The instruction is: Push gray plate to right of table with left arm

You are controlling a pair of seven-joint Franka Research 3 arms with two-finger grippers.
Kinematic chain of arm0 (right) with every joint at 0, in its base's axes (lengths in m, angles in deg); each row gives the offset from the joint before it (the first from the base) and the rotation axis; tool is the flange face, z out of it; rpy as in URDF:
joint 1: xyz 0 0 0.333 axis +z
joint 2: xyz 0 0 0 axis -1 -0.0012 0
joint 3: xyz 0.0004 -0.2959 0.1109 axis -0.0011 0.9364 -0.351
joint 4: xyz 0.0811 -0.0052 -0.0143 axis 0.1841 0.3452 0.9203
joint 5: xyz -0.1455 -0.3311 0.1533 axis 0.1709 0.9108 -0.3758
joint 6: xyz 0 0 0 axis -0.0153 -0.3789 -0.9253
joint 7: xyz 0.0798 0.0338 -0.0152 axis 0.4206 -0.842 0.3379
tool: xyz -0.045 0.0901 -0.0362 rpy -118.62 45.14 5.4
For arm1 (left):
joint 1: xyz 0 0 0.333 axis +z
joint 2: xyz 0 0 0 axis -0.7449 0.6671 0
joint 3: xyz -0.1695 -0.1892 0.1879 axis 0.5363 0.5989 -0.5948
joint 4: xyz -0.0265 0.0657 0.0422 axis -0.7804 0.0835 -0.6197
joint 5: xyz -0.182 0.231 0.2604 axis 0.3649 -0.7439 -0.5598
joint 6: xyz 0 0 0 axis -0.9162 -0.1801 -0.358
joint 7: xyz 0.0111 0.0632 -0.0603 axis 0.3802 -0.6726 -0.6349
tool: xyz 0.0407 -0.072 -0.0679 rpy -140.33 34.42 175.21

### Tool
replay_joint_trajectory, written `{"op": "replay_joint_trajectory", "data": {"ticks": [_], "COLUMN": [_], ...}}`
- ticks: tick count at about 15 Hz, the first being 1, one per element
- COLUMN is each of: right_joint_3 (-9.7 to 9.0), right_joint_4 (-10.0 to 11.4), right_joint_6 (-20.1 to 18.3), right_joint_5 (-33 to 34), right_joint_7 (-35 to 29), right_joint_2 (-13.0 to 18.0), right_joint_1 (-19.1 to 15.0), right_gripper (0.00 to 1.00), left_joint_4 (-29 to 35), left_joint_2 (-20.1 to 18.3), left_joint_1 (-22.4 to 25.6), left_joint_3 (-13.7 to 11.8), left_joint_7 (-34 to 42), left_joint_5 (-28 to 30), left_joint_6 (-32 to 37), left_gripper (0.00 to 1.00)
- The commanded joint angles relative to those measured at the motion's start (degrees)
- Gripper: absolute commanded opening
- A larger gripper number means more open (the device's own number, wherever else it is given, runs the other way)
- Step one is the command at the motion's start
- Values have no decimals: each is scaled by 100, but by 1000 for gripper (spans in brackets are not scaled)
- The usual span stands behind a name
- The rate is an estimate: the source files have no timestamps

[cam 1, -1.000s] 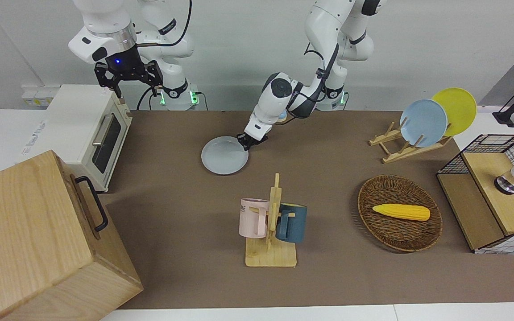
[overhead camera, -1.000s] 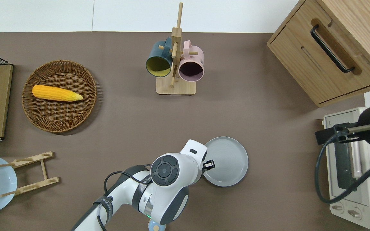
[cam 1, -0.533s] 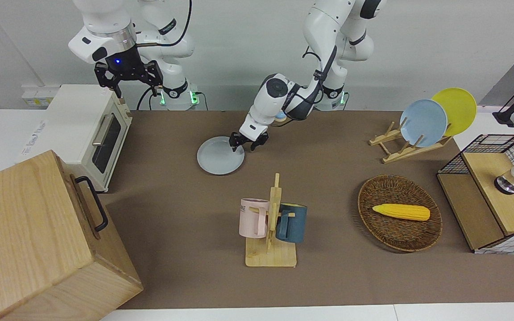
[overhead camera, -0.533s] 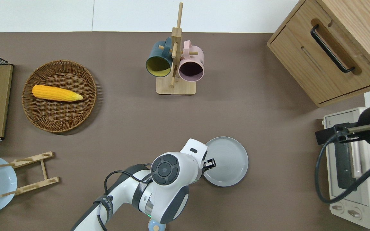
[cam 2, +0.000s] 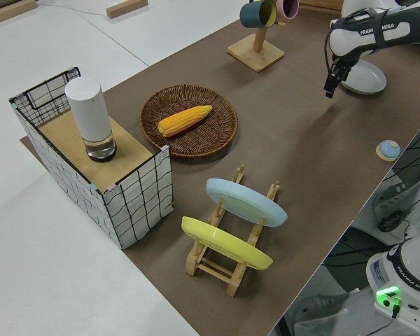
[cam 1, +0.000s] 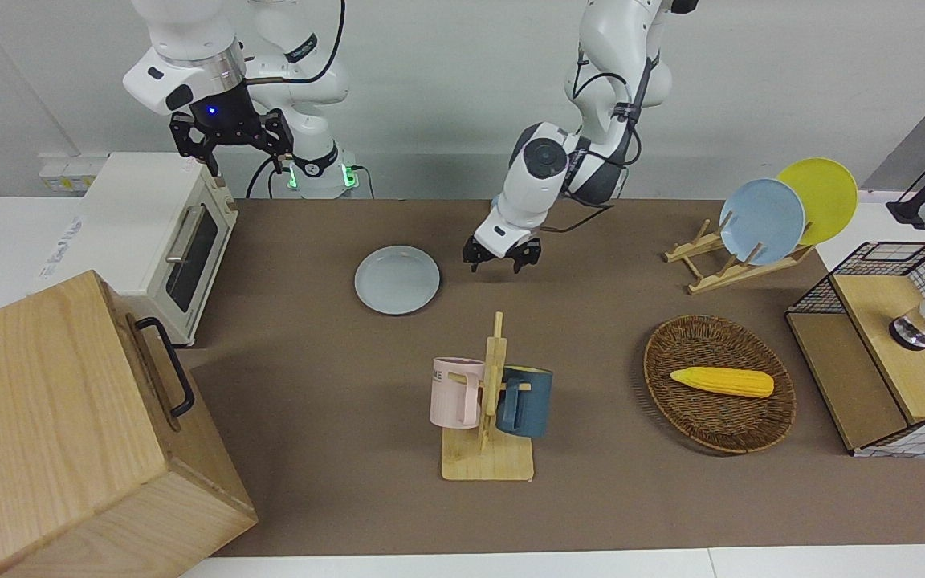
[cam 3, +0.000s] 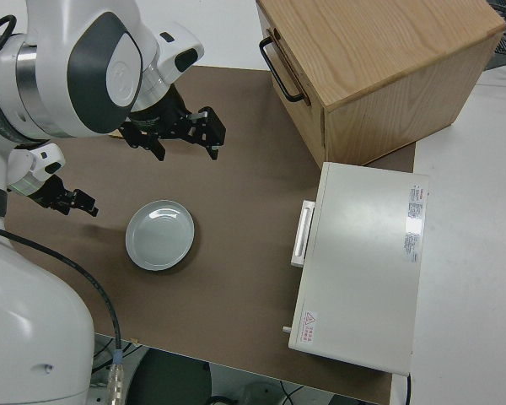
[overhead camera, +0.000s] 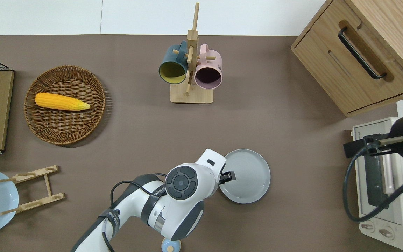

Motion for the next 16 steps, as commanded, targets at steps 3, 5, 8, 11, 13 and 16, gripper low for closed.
{"op": "replay_joint_trajectory", "data": {"ticks": [3,5,8,11,13,16], "right_joint_3": [0,0,0,0,0,0], "right_joint_4": [24,24,24,24,24,24], "right_joint_6": [-33,-33,-33,-33,-33,-33], "right_joint_5": [-12,-3,-12,-12,-11,-3], "right_joint_7": [46,46,46,46,46,46], "right_joint_2": [59,59,59,59,59,59], "right_joint_1": [-7,-7,-7,-7,-7,-7], "right_gripper": [996,996,996,996,996,996], "left_joint_4": [37,-15,-287,-849,-1315,-1702], "left_joint_2": [-830,-1067,-1156,-1235,-1226,-1305], "left_joint_1": [1025,1438,1668,1861,1897,1879], "left_joint_3": [16,16,16,7,-10,-177], "left_joint_7": [1405,1880,2014,2022,2014,2022], "left_joint_5": [-78,-78,-157,-482,-500,-605], "left_joint_6": [976,1196,1538,2196,2645,3058], "left_gripper": [995,995,995,995,995,995]}}
